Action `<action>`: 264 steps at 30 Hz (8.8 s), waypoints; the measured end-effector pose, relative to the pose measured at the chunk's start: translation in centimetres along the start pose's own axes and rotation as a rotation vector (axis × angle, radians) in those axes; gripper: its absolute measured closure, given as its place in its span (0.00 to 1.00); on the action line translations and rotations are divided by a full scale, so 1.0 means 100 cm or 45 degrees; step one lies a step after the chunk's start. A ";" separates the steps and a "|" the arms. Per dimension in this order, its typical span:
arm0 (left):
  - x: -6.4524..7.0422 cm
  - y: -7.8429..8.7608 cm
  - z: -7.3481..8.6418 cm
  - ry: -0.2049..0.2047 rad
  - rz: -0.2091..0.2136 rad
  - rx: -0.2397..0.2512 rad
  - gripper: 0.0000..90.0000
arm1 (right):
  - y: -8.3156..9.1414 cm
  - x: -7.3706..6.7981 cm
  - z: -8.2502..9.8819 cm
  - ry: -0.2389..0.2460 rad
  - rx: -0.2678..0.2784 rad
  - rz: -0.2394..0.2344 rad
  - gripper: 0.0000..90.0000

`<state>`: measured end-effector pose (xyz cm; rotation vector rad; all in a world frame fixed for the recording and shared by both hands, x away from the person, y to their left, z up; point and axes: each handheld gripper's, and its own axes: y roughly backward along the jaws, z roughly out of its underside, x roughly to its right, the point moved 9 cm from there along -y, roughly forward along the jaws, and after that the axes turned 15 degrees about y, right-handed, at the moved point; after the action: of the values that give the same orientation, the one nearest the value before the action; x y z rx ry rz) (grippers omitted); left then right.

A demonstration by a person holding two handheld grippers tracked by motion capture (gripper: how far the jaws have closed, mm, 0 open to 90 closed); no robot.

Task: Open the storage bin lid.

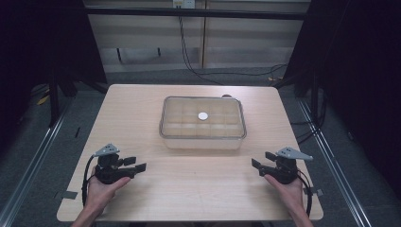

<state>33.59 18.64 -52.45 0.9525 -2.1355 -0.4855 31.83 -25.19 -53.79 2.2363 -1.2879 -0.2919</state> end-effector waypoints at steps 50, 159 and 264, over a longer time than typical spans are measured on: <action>0.020 -0.010 -0.065 -0.047 0.047 0.009 0.32 | -0.008 0.001 -0.069 -0.026 -0.008 -0.229 0.28; 0.020 -0.102 -0.115 0.034 0.070 -0.119 0.39 | -0.105 0.026 -0.104 -0.125 -0.208 -0.288 0.16; 0.018 -0.065 -0.111 -0.008 0.092 0.005 0.77 | -0.064 0.019 -0.110 -0.216 0.017 -0.305 0.68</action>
<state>44.24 12.59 -48.08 0.8741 -2.1691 -0.4493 42.27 -20.46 -48.01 2.4231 -1.1056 -0.5740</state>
